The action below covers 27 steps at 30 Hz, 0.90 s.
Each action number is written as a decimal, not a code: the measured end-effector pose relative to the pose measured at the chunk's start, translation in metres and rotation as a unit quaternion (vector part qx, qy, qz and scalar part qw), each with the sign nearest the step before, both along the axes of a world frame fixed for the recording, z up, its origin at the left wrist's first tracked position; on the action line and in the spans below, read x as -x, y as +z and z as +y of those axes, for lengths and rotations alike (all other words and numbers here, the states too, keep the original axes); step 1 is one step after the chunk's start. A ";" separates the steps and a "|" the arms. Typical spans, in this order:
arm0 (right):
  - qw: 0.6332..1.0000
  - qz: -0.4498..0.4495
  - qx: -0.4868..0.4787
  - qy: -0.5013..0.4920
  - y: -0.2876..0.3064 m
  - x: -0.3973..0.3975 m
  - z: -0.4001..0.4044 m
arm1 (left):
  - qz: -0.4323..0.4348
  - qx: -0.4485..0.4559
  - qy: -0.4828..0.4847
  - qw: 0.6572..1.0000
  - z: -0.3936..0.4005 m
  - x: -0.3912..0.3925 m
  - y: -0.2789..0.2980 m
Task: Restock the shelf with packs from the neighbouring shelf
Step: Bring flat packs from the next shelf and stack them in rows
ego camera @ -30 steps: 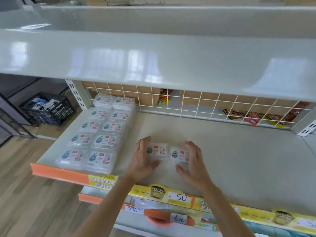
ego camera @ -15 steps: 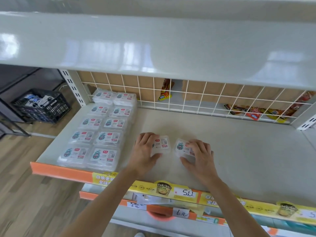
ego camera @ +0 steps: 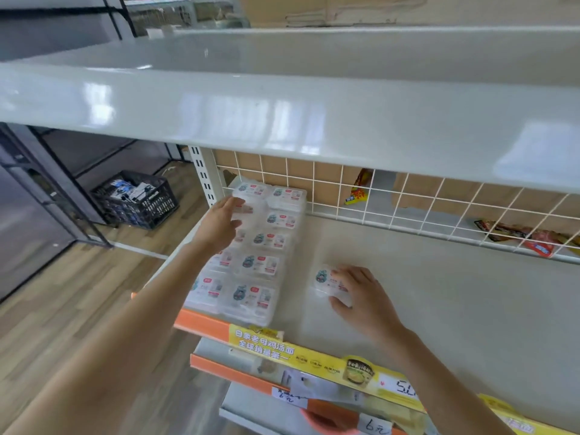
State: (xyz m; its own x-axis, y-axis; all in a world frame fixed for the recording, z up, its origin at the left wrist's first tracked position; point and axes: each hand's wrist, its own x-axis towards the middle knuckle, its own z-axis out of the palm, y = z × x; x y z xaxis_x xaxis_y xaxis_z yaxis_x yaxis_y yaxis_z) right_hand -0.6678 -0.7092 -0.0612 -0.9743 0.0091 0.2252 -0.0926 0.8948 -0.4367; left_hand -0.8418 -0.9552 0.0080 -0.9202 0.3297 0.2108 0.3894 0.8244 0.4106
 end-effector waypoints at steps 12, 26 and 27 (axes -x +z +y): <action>1.000 -0.028 0.000 -0.001 0.001 0.012 -0.009 | 0.061 -0.003 -0.058 0.996 0.016 -0.008 -0.010; 0.988 0.030 0.140 -0.064 -0.022 -0.009 0.004 | 0.054 0.085 -0.310 0.945 0.100 -0.088 -0.040; 0.989 0.038 0.127 -0.062 -0.023 -0.008 0.003 | 0.062 0.062 -0.309 0.947 0.096 -0.085 -0.035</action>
